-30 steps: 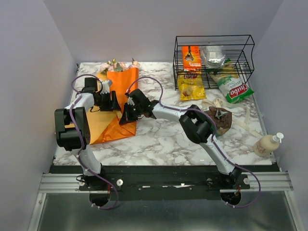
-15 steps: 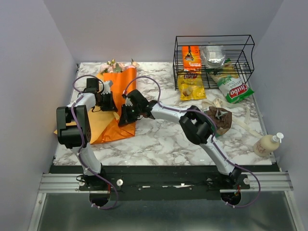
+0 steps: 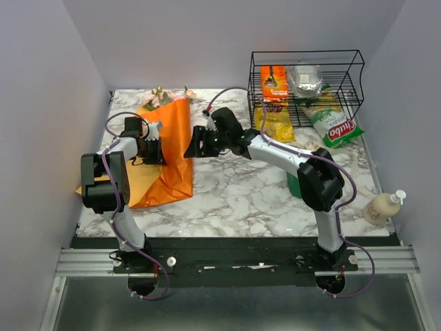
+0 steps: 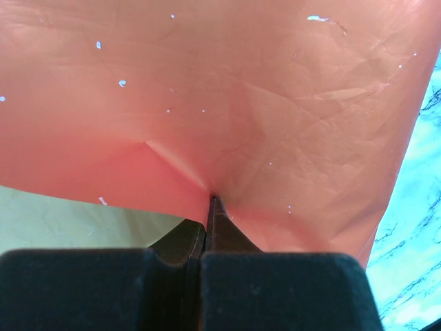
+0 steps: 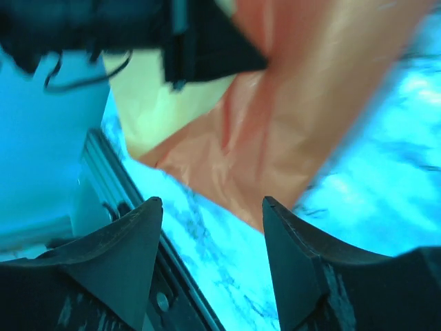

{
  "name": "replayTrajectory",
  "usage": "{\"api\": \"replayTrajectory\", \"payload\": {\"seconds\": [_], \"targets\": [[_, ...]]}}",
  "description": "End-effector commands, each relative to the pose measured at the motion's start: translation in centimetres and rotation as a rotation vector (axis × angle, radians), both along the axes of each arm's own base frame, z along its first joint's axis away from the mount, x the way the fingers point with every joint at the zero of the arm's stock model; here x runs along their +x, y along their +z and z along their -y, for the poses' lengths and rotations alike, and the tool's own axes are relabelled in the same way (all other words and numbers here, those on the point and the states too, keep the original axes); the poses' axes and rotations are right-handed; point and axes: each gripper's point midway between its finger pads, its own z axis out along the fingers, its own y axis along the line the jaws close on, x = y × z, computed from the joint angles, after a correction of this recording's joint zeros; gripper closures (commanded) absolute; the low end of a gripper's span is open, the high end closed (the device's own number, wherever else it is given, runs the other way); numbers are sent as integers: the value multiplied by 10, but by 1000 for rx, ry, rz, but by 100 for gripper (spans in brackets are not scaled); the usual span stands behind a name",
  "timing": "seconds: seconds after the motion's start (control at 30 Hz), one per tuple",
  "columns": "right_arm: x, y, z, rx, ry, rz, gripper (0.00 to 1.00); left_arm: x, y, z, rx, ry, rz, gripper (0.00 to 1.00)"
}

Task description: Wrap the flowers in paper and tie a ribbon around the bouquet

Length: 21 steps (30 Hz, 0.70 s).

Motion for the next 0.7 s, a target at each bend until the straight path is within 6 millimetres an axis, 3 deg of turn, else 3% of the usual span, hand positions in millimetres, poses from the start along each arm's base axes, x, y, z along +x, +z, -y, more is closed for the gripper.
{"api": "replayTrajectory", "payload": {"seconds": [0.0, 0.07, 0.1, 0.17, 0.23, 0.47, 0.57, 0.6, 0.67], "targets": [[30, -86, 22, -80, -182, -243, 26, -5, -1, -5, 32, -8, -2, 100], [34, -83, 8, -41, -154, -270, 24, -7, -1, -6, 39, -13, -2, 100], [34, -101, 5, -53, -154, -305, 23, -8, -2, -6, 41, -14, -3, 100], [37, -102, -4, -30, -158, -336, 23, -10, -3, -7, 44, -16, -7, 100], [39, -113, -8, -26, -174, -370, 25, -12, -6, -7, 44, -19, -16, 100], [45, -111, -27, 79, -177, -414, 37, -16, -14, -8, 53, -16, -38, 100], [44, -119, -30, 78, -187, -444, 53, -14, -13, -8, 56, -21, -34, 100], [44, -119, -30, 80, -190, -451, 69, -14, -13, -8, 56, -22, -33, 100], [40, -123, -28, 74, -200, -470, 83, -15, -13, -8, 57, -26, -35, 100]]}}
